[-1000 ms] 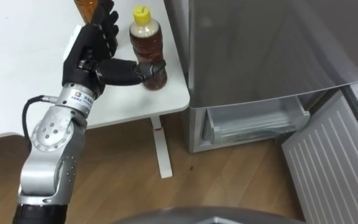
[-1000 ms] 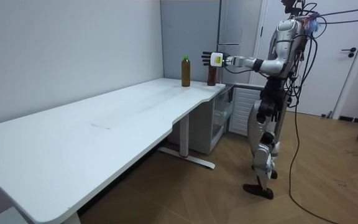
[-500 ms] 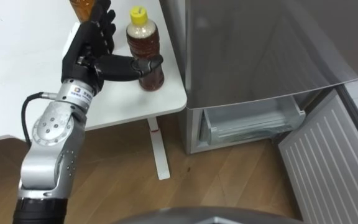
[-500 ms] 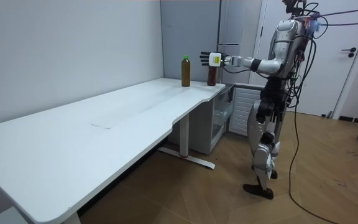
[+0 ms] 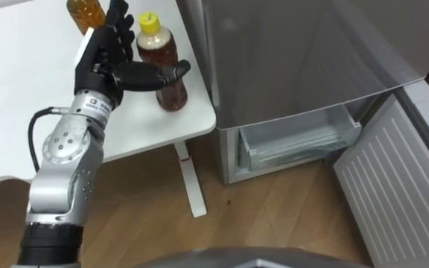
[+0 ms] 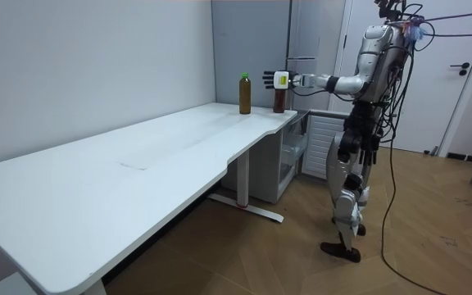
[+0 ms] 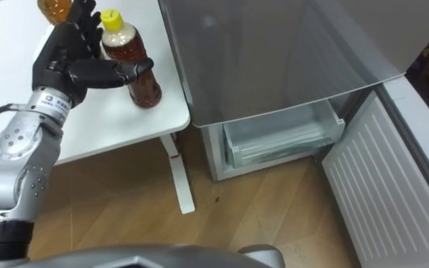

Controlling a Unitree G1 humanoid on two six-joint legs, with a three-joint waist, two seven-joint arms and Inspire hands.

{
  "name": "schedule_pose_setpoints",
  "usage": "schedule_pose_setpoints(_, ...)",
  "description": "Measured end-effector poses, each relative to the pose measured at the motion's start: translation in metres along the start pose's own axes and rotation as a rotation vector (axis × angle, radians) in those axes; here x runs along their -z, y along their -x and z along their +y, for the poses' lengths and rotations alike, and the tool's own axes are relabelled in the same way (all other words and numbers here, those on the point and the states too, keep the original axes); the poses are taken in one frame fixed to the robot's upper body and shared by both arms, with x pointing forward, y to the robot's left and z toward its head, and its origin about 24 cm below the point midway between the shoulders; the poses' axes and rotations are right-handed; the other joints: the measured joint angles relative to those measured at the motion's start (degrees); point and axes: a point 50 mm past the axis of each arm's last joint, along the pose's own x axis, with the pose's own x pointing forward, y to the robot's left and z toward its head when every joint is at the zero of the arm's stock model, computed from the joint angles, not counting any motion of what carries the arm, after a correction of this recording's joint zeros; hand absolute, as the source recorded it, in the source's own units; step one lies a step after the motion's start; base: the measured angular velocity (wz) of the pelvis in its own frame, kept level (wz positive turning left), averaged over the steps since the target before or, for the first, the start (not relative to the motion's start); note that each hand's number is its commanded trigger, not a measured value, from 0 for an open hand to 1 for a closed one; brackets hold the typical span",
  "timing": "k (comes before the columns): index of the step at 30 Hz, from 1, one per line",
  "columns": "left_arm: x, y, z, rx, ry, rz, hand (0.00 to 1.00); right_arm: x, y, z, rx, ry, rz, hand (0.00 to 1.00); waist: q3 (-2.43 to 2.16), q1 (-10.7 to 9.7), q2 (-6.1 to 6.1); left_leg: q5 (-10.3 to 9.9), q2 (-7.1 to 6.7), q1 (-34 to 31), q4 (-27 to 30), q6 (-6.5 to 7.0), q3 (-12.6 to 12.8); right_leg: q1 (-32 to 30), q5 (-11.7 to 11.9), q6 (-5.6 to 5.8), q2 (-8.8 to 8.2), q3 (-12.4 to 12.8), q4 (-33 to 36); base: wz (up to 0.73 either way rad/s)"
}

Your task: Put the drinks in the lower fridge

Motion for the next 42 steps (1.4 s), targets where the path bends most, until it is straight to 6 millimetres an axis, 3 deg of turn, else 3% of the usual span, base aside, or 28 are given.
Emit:
schedule_pose_setpoints(15, 0.015, -0.002, 0.004, 0.000, 0.009, 0.072, 0.00, -0.008, 0.001, -0.001, -0.026, 0.002, -0.011, 0.00, 0.25, 0.2, -0.49, 0.0, -0.01, 0.0, 0.0, 0.00, 0.2, -0.1, 0.0, 0.00, 0.04, 0.4, 0.0, 0.00)
schedule_pose_setpoints(37, 0.009, -0.017, 0.002, -0.002, 0.014, 0.067, 0.00, -0.005, 0.001, -0.001, -0.031, 0.007, 0.007, 0.00, 0.14, 0.0, -0.54, 0.0, 0.00, 0.5, 0.0, 0.00, 0.5, -0.1, 0.0, 0.00, 0.11, 0.9, 0.0, -0.01)
schedule_pose_setpoints(38, 0.009, -0.018, 0.002, -0.004, 0.014, 0.066, 0.08, -0.005, 0.001, -0.001, -0.030, 0.007, 0.007, 0.00, 0.14, 0.0, -0.54, 0.0, -0.01, 0.5, 0.0, 0.00, 0.5, -0.1, 0.0, 0.00, 0.11, 0.9, 0.0, 0.00)
schedule_pose_setpoints(39, 0.008, -0.019, 0.002, -0.008, 0.014, 0.062, 0.55, -0.004, 0.001, -0.001, -0.030, 0.007, 0.010, 0.00, 0.14, 0.0, -0.56, 0.0, -0.01, 0.5, 0.0, 0.00, 0.5, -0.2, 0.0, 0.00, 0.11, 1.0, 0.0, 0.00)
schedule_pose_setpoints(40, 0.007, -0.020, 0.003, -0.012, 0.013, 0.060, 0.87, -0.004, 0.001, -0.001, -0.029, 0.006, 0.016, 0.00, 0.13, 0.0, -0.54, 0.0, -0.01, 0.5, 0.0, 0.00, 0.5, -0.2, 0.0, 0.00, 0.12, 1.0, 0.0, 0.00)
schedule_pose_setpoints(41, 0.006, -0.020, 0.003, -0.012, 0.013, 0.059, 1.00, -0.003, 0.001, -0.001, -0.030, 0.006, 0.018, 0.00, 0.13, 0.0, -0.55, 0.0, -0.01, 0.5, 0.0, 0.00, 0.5, -0.2, 0.0, 0.00, 0.12, 0.9, 0.0, 0.00)
schedule_pose_setpoints(42, 0.006, -0.020, 0.003, -0.012, 0.013, 0.060, 1.00, -0.001, 0.001, 0.000, -0.030, 0.005, 0.020, 0.00, 0.12, 0.0, -0.55, 0.0, -0.01, 0.4, 0.0, 0.00, 0.5, -0.2, 0.0, 0.00, 0.12, 0.9, 0.0, 0.00)
